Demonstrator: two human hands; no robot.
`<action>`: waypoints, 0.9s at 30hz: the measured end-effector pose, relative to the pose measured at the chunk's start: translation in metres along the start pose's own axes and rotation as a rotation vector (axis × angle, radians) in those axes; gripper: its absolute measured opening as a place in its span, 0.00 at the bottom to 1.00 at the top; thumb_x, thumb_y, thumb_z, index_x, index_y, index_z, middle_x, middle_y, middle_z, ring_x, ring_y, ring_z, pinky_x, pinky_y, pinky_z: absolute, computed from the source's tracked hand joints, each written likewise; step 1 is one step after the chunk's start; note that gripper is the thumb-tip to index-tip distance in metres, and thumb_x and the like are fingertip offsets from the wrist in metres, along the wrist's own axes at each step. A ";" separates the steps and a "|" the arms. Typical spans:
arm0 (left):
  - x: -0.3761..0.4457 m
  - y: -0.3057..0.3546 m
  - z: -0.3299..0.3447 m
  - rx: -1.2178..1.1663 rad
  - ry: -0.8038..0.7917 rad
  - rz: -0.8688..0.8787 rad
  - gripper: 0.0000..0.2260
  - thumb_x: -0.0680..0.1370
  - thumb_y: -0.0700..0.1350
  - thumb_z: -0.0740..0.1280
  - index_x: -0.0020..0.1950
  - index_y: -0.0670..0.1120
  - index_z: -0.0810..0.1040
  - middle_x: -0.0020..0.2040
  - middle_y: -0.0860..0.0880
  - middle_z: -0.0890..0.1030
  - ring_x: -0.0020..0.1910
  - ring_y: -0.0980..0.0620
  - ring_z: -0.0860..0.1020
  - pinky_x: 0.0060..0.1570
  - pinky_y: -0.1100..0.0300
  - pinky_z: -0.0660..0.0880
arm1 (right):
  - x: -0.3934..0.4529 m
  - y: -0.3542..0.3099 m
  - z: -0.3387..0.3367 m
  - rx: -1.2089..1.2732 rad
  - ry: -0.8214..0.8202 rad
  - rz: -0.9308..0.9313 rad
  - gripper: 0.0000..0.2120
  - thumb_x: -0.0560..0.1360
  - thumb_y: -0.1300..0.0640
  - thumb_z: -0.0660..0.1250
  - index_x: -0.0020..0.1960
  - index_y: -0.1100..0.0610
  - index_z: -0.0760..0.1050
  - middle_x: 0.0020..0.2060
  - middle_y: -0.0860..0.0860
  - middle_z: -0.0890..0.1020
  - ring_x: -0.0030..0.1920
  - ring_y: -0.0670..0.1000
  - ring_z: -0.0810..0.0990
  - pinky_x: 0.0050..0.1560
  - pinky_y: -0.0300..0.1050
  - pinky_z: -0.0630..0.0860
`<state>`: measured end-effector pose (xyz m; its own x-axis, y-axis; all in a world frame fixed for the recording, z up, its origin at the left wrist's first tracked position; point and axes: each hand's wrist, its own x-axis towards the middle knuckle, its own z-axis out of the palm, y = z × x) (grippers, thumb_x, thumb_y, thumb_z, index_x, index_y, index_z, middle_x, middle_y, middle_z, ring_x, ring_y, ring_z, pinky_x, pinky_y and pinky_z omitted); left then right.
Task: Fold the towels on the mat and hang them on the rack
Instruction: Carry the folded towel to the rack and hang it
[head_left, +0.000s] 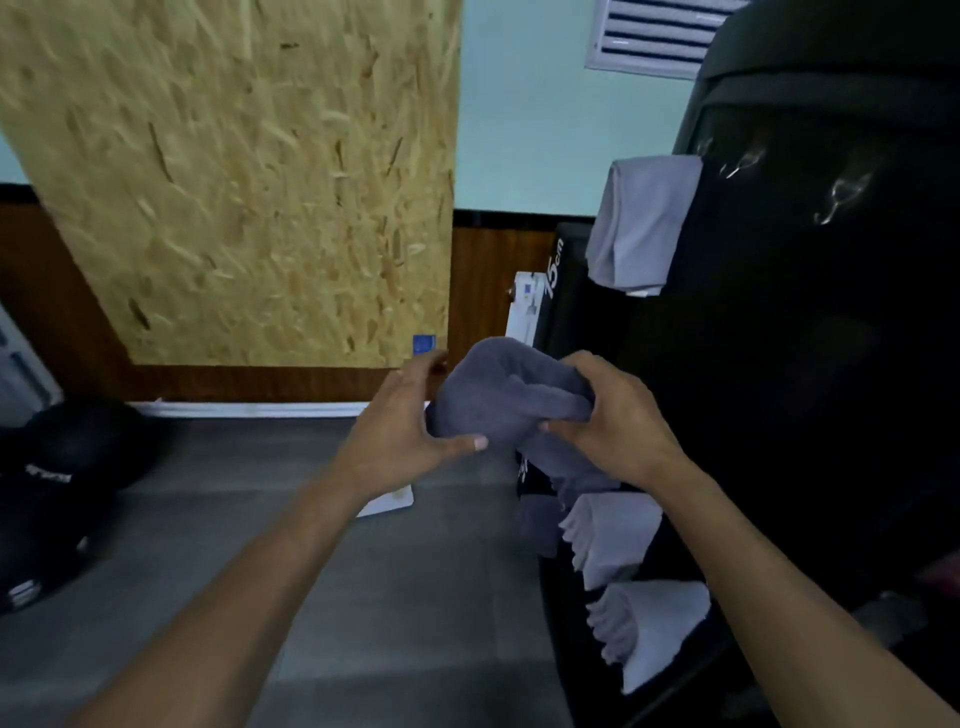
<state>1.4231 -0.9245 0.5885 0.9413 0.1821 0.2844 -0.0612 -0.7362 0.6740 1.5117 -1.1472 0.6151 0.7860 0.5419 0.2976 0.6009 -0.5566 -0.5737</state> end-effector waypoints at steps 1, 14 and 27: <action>0.020 0.003 0.003 -0.086 -0.066 0.056 0.38 0.64 0.54 0.80 0.69 0.55 0.65 0.63 0.58 0.74 0.62 0.59 0.73 0.57 0.62 0.72 | 0.015 0.010 -0.003 0.024 -0.031 -0.025 0.15 0.69 0.55 0.75 0.52 0.49 0.73 0.44 0.45 0.79 0.44 0.45 0.79 0.45 0.53 0.80; 0.229 0.022 0.069 -0.409 -0.293 0.076 0.23 0.62 0.52 0.79 0.54 0.50 0.77 0.48 0.53 0.83 0.48 0.56 0.81 0.46 0.57 0.78 | 0.138 0.083 -0.032 0.261 0.182 0.100 0.05 0.76 0.58 0.68 0.50 0.50 0.77 0.45 0.47 0.81 0.47 0.44 0.80 0.48 0.38 0.75; 0.377 0.080 0.077 -0.476 -0.989 0.420 0.09 0.82 0.39 0.59 0.55 0.50 0.77 0.47 0.49 0.77 0.40 0.51 0.77 0.30 0.62 0.74 | 0.156 0.084 -0.078 0.301 0.481 0.290 0.05 0.78 0.64 0.65 0.50 0.61 0.80 0.44 0.53 0.84 0.45 0.47 0.81 0.46 0.37 0.76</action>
<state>1.7983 -0.9651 0.6966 0.6529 -0.7567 0.0328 -0.3485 -0.2617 0.9000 1.6961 -1.1592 0.6726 0.9300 0.0128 0.3673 0.3415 -0.3993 -0.8509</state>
